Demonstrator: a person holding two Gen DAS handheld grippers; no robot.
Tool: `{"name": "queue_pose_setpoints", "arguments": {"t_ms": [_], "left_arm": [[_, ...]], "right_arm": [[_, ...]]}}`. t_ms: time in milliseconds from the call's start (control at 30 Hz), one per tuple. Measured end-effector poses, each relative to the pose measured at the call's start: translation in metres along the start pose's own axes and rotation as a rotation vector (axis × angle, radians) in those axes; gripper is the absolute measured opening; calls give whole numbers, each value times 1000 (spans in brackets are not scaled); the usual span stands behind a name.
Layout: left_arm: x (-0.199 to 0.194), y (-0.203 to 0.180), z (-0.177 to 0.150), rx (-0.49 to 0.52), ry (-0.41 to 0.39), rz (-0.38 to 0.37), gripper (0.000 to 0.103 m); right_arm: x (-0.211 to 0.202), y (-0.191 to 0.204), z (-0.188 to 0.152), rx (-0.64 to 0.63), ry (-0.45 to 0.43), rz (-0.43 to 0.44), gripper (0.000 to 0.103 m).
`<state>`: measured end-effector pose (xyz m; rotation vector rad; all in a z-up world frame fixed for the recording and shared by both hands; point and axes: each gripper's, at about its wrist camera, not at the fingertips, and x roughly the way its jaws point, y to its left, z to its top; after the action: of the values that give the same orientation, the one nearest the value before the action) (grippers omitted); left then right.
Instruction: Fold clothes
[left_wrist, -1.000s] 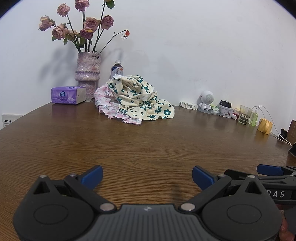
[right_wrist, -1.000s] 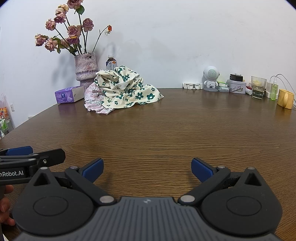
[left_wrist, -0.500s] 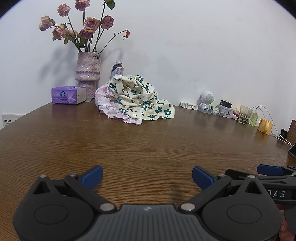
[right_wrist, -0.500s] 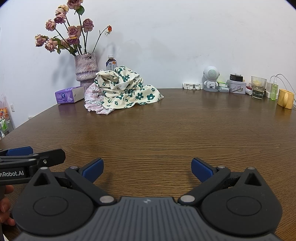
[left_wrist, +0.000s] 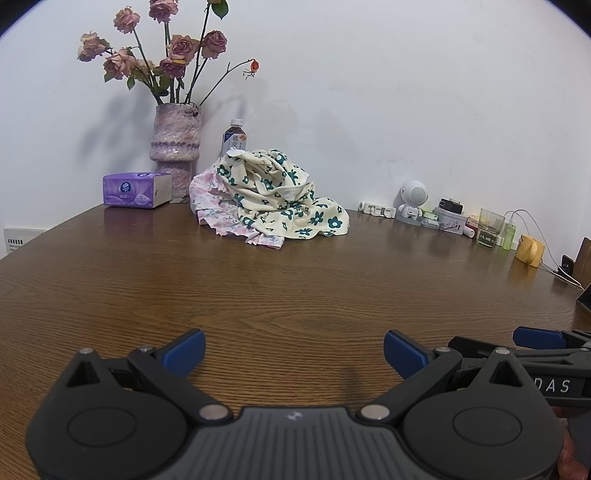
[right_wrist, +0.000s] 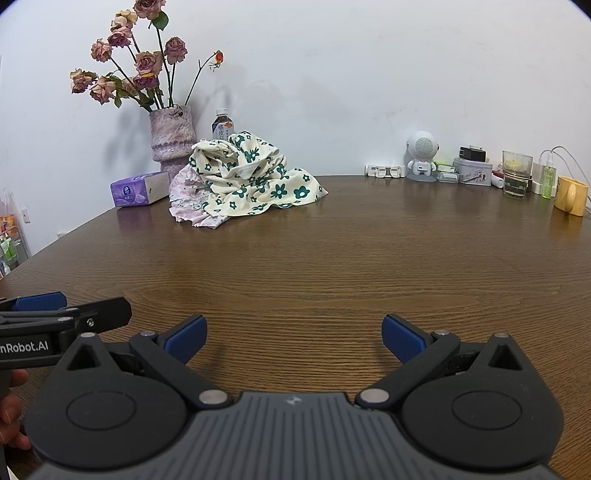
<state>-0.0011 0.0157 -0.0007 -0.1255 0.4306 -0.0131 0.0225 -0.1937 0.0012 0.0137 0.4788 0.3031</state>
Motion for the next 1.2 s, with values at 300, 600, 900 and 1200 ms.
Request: {"name": "queue_pose_setpoints", "arguments": {"t_ms": [300,600,900,1200], "left_arm": [[0,0,0,2,-1,-1,103],[1,1,0,-2,-2,-7,103],[1,1,0,0,-5,-7,103],[1,1,-1,1,-7,-9,103]], "right_arm": [[0,1,0,0,2,1,103],[0,1,-1,2,2,0,103],[0,2,-1,-1,2,0,103],[0,2,-2,0,0,0,103]]}}
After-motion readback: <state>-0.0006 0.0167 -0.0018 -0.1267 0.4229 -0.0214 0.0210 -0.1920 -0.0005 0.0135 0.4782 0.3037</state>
